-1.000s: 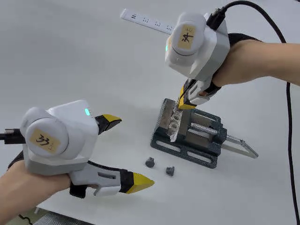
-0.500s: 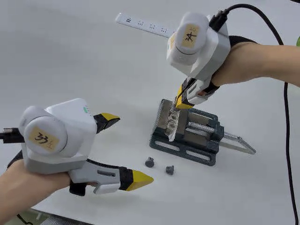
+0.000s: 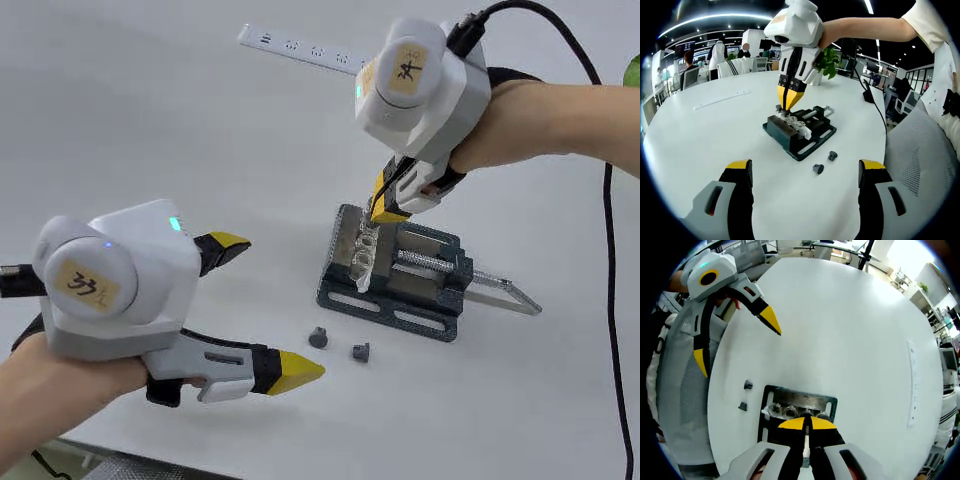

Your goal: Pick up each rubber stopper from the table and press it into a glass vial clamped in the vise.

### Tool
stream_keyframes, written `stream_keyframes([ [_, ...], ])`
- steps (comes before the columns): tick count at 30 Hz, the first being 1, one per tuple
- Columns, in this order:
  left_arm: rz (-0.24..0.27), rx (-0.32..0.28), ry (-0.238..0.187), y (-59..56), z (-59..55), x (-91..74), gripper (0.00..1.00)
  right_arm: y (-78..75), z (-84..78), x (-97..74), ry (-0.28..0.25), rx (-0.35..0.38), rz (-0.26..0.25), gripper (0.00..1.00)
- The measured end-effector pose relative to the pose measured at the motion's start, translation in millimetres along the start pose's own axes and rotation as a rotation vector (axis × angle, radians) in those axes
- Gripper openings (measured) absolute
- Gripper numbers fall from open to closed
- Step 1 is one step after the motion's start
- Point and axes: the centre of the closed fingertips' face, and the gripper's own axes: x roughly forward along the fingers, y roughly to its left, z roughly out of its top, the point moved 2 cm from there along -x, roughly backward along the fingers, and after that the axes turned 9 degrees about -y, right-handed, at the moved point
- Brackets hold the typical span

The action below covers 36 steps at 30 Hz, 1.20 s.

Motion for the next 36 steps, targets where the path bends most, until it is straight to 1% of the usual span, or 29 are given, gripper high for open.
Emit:
stream_keyframes([
  [2,-0.001,0.003,0.002,1.1,0.2,-0.1,0.86,1.3,0.0,-0.7,-0.008,0.004,0.001,0.00],
  [4,0.000,0.003,-0.001,1.7,1.6,-0.2,0.86,-1.1,0.5,0.6,-0.014,0.011,0.001,0.00],
  [6,0.001,0.005,-0.003,1.6,2.5,-0.4,0.86,1.4,0.3,-1.0,-0.016,0.012,0.000,0.00],
  [8,0.001,0.007,0.001,1.6,1.7,-0.9,0.86,-3.5,0.3,0.8,-0.023,0.013,-0.005,0.00],
  [9,0.001,0.009,0.002,0.8,2.4,-1.2,0.86,-1.7,0.2,-0.3,-0.027,0.005,-0.005,0.00],
  [11,0.000,0.009,0.003,0.5,2.2,-2.0,0.86,2.9,-0.2,-1.9,-0.030,0.014,0.009,0.03],
  [15,0.002,0.008,0.003,1.2,2.5,-3.0,0.86,5.3,2.8,-5.1,-0.059,0.019,-0.001,0.11],
  [18,0.000,0.011,0.007,1.2,2.0,-3.3,0.86,9.1,4.0,-5.9,-0.078,0.027,0.013,0.17],
  [20,0.001,0.013,0.005,1.5,2.9,-3.6,0.86,9.1,4.2,-6.9,-0.088,0.031,0.006,0.20],
  [22,0.001,0.013,0.003,1.0,4.2,-3.6,0.86,11.7,4.8,-8.3,-0.106,0.037,0.006,0.25],
  [24,0.001,0.012,0.004,1.1,4.6,-3.9,0.86,11.1,5.8,-8.4,-0.135,0.063,0.009,0.28],
  [25,0.001,0.013,0.003,1.2,4.8,-4.0,0.86,12.1,5.8,-9.3,-0.141,0.067,0.008,0.29],
  [26,0.001,0.013,0.002,1.0,5.2,-4.1,0.86,13.8,6.0,-10.5,-0.152,0.077,0.004,0.33],
  [29,0.000,0.012,-0.001,-0.1,6.5,-4.1,0.86,14.0,2.7,-9.4,-0.164,0.084,0.006,0.41],
  [31,0.000,0.012,-0.002,-0.5,6.9,-4.5,0.86,18.8,3.3,-10.5,-0.181,0.071,0.003,0.45],
  [34,0.003,0.006,-0.005,-0.2,7.3,-4.6,0.86,23.2,1.9,-10.3,-0.193,0.087,0.007,0.50],
  [36,0.001,0.008,-0.003,-0.6,7.5,-4.8,0.86,23.0,0.3,-7.8,-0.204,0.095,0.001,0.57],
])
